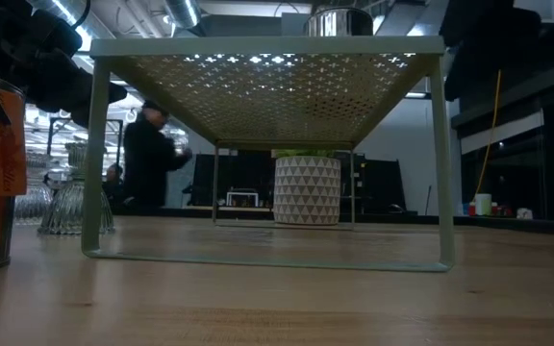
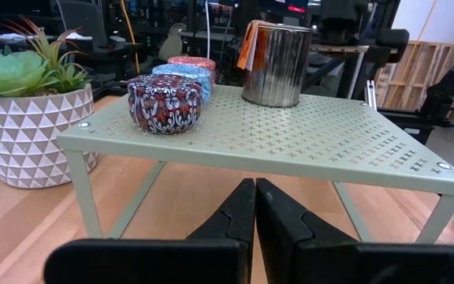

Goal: Pick & Place candle stick holders
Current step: Put the silver scented candle on the shelf

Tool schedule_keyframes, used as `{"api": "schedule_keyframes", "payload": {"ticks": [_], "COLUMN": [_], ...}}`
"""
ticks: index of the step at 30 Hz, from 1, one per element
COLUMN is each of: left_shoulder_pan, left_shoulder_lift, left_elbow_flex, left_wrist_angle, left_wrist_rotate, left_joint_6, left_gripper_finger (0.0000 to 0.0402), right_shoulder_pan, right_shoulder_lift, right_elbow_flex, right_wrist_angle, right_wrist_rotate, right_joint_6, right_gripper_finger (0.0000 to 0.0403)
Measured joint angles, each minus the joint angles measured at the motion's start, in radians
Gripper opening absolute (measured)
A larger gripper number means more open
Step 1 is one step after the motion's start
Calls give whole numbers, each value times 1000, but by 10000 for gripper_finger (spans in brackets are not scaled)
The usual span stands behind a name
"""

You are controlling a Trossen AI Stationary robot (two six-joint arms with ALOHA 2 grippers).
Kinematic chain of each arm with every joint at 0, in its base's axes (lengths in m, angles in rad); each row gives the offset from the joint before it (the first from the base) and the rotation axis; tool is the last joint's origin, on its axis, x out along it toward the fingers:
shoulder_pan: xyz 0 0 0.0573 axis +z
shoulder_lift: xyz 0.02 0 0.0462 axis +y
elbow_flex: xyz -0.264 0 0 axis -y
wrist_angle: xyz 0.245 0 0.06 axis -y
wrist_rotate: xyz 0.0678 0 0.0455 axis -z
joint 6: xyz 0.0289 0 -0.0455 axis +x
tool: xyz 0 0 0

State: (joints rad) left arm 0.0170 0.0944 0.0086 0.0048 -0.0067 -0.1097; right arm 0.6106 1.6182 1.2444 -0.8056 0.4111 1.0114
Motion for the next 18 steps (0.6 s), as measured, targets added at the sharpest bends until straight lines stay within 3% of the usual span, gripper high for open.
{"api": "schedule_keyframes", "payload": {"ticks": [7, 18], "left_shoulder_pan": [0, 0], "left_shoulder_lift": [0, 0], "left_elbow_flex": [0, 0], "left_wrist_angle": [0, 0], "left_wrist_rotate": [0, 0], "left_joint_6": [0, 0], "left_gripper_finger": [6, 6], "right_shoulder_pan": [0, 5], "right_shoulder_lift": [0, 0], "right_elbow_flex": [0, 0], "right_wrist_angle": [50, 73], "right_wrist_rotate": [1, -268], "right_joint_6": [-242, -294], "right_gripper_finger": [399, 399]}}
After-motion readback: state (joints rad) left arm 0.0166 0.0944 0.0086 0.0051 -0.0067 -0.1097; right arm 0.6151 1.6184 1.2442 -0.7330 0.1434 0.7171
